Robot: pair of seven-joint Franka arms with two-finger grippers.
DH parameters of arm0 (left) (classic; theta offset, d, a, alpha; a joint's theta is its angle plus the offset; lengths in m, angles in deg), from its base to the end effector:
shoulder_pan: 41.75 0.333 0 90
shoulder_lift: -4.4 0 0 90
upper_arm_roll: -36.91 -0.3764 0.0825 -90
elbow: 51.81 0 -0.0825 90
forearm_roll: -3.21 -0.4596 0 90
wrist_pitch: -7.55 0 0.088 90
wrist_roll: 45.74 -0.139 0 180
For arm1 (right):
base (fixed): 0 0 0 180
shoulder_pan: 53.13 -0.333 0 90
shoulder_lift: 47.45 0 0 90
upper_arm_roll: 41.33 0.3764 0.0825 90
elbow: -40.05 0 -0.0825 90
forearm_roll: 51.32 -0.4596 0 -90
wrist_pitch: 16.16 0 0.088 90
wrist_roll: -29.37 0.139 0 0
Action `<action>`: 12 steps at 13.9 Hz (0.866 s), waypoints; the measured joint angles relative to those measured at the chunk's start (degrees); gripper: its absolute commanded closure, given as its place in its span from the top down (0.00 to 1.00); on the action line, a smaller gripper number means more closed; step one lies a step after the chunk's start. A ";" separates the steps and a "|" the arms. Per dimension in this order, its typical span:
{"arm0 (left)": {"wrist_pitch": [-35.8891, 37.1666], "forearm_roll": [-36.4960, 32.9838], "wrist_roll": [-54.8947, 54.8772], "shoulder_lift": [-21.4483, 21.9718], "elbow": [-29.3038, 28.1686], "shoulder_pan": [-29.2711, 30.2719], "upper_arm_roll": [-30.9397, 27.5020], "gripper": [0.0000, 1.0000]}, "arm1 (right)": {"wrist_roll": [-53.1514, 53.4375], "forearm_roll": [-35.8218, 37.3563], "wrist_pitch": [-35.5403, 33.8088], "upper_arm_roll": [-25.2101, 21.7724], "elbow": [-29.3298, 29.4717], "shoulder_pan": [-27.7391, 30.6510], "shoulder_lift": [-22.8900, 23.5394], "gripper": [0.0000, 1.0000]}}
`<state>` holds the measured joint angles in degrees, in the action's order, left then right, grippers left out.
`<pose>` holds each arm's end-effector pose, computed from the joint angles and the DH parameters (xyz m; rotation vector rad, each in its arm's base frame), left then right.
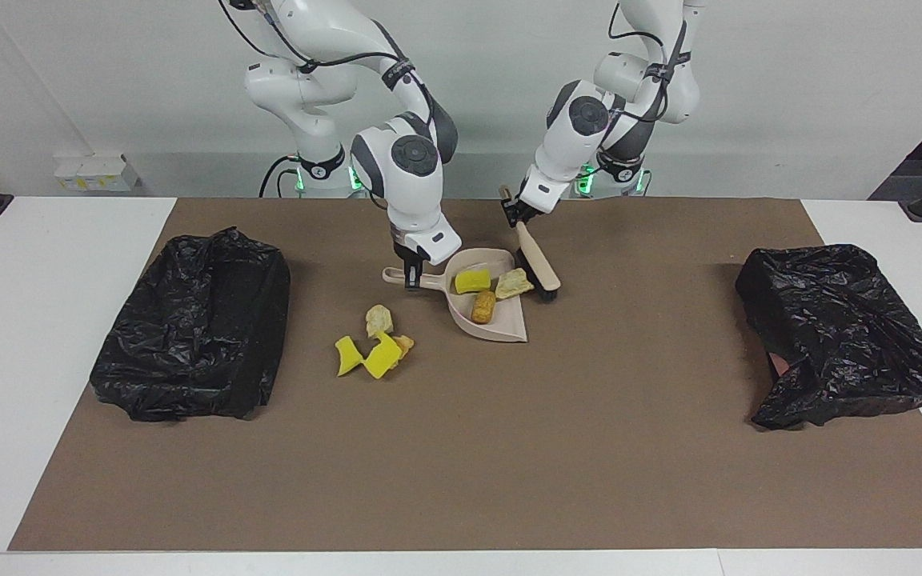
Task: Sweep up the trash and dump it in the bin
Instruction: 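Sweep more chunks into the dustpan with the brush in the left gripper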
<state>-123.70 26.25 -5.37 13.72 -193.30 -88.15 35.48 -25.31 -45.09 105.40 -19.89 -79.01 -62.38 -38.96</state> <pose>0.3441 -0.3697 0.3328 2.8997 0.2749 -0.3194 0.5428 0.3101 0.3372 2.2304 2.1846 -0.1532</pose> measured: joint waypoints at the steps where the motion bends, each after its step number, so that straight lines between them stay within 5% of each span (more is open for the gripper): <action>1: -0.76 0.10 -1.08 -2.21 2.11 -1.59 0.07 0.00 | 0.00 0.00 0.00 0.00 -0.01 0.00 0.00 0.00; 6: -0.48 -0.50 -2.77 -5.73 5.43 -1.79 -0.91 0.00 | 0.03 0.00 0.00 -0.01 -0.03 0.00 0.00 0.00; 12: 9.72 -8.91 -7.55 -5.58 10.49 8.13 -1.82 0.00 | 0.03 -0.01 -0.46 -0.08 0.55 0.28 -0.13 0.00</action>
<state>-113.98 17.34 -12.92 8.14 -182.82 -80.01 33.66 -25.28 -45.10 104.94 -19.97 -78.46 -62.09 -39.09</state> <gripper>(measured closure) 0.740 0.683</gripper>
